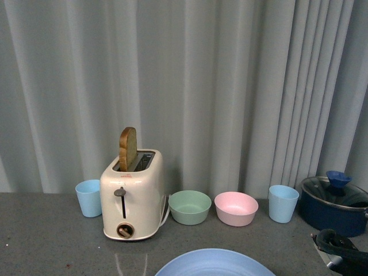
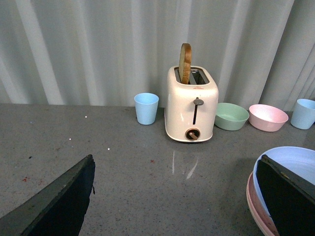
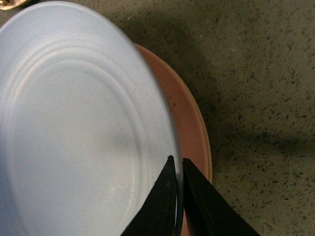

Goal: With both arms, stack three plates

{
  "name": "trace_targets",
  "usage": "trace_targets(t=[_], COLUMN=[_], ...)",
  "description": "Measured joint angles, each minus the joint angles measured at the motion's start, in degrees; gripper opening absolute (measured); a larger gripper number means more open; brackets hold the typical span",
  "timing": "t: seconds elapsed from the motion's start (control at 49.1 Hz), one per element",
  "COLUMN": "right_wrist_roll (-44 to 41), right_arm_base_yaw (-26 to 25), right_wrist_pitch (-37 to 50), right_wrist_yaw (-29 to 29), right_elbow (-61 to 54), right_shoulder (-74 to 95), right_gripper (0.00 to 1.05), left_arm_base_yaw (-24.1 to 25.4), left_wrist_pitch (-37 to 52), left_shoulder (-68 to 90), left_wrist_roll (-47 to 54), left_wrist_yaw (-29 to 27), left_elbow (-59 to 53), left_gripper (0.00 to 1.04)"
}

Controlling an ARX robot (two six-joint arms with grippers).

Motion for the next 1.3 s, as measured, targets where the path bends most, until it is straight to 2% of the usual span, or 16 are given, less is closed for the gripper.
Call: trace_targets(t=[0.061, 0.102, 0.204, 0.57, 0.672, 0.754, 0.896, 1.059, 1.1, 1.161, 1.202, 1.303], right_wrist_roll=[0.44, 0.98, 1.62, 2.32, 2.19, -0.02, -5.68, -11.21, -12.85, -16.00, -17.25, -18.73], right_arm_base_yaw=[-0.11, -0.44, -1.49, -4.24, -4.24, -3.32, 0.20, 5.22, 6.69, 8.92, 9.49, 8.68], right_wrist_pitch=[-0.17, -0.52, -1.70, -6.71, -8.98, -11.45, -14.78, -16.28, -14.45, -11.06, -11.78, -13.03], right_wrist_yaw=[-0.68, -1.05, -1.22, -1.81, 0.33, 5.90, 14.36, 21.11, 24.74, 32.22, 34.47, 34.16], right_elbow=[-0.13, -0.37, -0.85, -2.16, -2.16, -2.16, -2.14, -2.16, -2.84, -5.40, -7.39, -12.48], right_shoulder=[0.00, 0.00, -0.61, -16.83, -23.85, -30.99, -43.60, -54.58, -56.61, -61.22, -64.83, -71.67], right_gripper=[0.15, 0.26, 0.43, 0.99, 0.97, 0.97, 0.97, 0.97, 0.94, 0.83, 0.76, 0.60], left_arm_base_yaw=[0.00, 0.00, 0.00, 0.00, 0.00, 0.00, 0.00, 0.00, 0.00, 0.00, 0.00, 0.00], left_wrist_pitch=[0.00, 0.00, 0.00, 0.00, 0.00, 0.00, 0.00, 0.00, 0.00, 0.00, 0.00, 0.00], left_shoulder=[0.00, 0.00, 0.00, 0.00, 0.00, 0.00, 0.00, 0.00, 0.00, 0.00, 0.00, 0.00], left_wrist_roll=[0.00, 0.00, 0.00, 0.00, 0.00, 0.00, 0.00, 0.00, 0.00, 0.00, 0.00, 0.00], left_wrist_yaw=[0.00, 0.00, 0.00, 0.00, 0.00, -0.02, 0.00, 0.00, 0.00, 0.00, 0.00, -0.04], left_elbow=[0.00, 0.00, 0.00, 0.00, 0.00, 0.00, 0.00, 0.00, 0.00, 0.00, 0.00, 0.00], left_gripper=[0.98, 0.98, 0.98, 0.98, 0.98, 0.98, 0.98, 0.98, 0.98, 0.98, 0.98, 0.98])
